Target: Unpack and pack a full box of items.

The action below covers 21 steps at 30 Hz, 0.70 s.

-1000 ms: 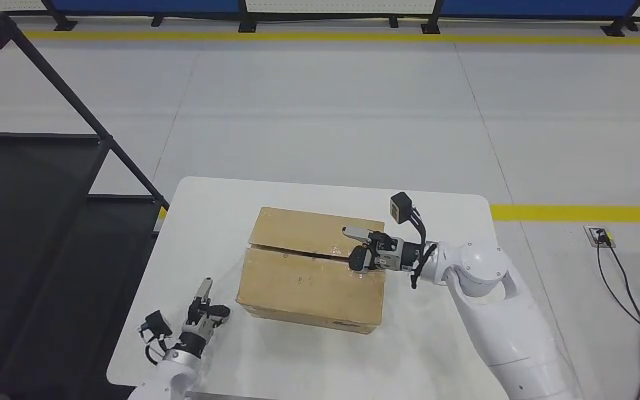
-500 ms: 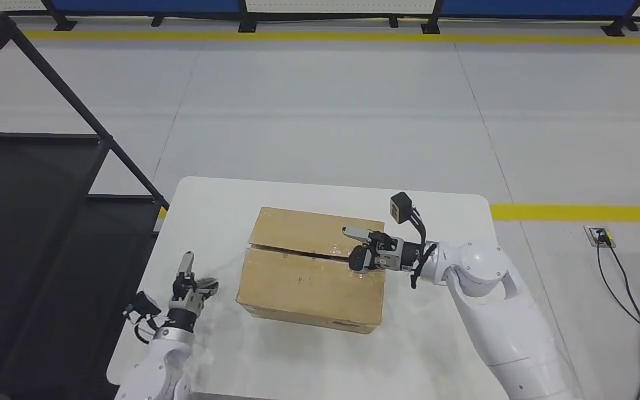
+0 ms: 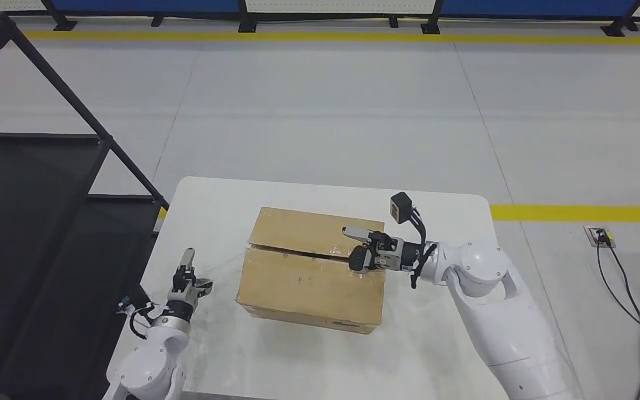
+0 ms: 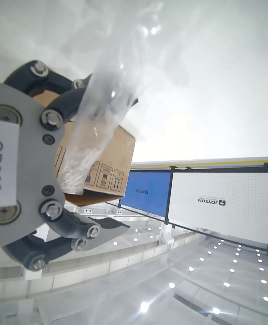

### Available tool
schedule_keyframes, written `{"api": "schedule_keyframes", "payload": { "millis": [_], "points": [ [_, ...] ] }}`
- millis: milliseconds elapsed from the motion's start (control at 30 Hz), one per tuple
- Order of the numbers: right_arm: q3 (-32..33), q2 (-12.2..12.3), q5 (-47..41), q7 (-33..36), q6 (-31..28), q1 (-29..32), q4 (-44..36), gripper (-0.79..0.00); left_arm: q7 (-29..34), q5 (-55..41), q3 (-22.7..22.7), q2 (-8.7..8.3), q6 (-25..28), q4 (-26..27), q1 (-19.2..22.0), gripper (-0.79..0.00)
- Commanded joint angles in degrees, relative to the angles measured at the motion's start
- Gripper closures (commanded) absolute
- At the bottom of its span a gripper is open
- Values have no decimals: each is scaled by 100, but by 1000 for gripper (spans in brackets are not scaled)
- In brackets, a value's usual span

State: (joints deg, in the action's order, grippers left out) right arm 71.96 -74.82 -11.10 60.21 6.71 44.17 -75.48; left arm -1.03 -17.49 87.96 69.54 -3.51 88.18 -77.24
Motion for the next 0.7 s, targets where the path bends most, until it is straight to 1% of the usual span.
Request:
{"api": "schedule_keyframes", "payload": {
  "millis": [0, 133, 233, 333, 533, 667],
  "points": [
    [0, 0, 0, 0, 0, 0, 0, -785, -7, -7, 36, 2, -70, 20, -23, -785],
    [0, 0, 0, 0, 0, 0, 0, -785, -268, 311, 76, 5, -20, 295, -249, -785],
    [0, 0, 0, 0, 0, 0, 0, -785, -422, 237, 183, 17, 12, 497, -435, -785],
    [0, 0, 0, 0, 0, 0, 0, -785, -421, 166, 327, 17, 7, 587, -566, -785],
    [0, 0, 0, 0, 0, 0, 0, -785, -133, 206, 368, 16, -56, 550, -628, -785],
    [0, 0, 0, 0, 0, 0, 0, -785, -33, 188, 285, 34, -114, 461, -541, -785]
  ]
}}
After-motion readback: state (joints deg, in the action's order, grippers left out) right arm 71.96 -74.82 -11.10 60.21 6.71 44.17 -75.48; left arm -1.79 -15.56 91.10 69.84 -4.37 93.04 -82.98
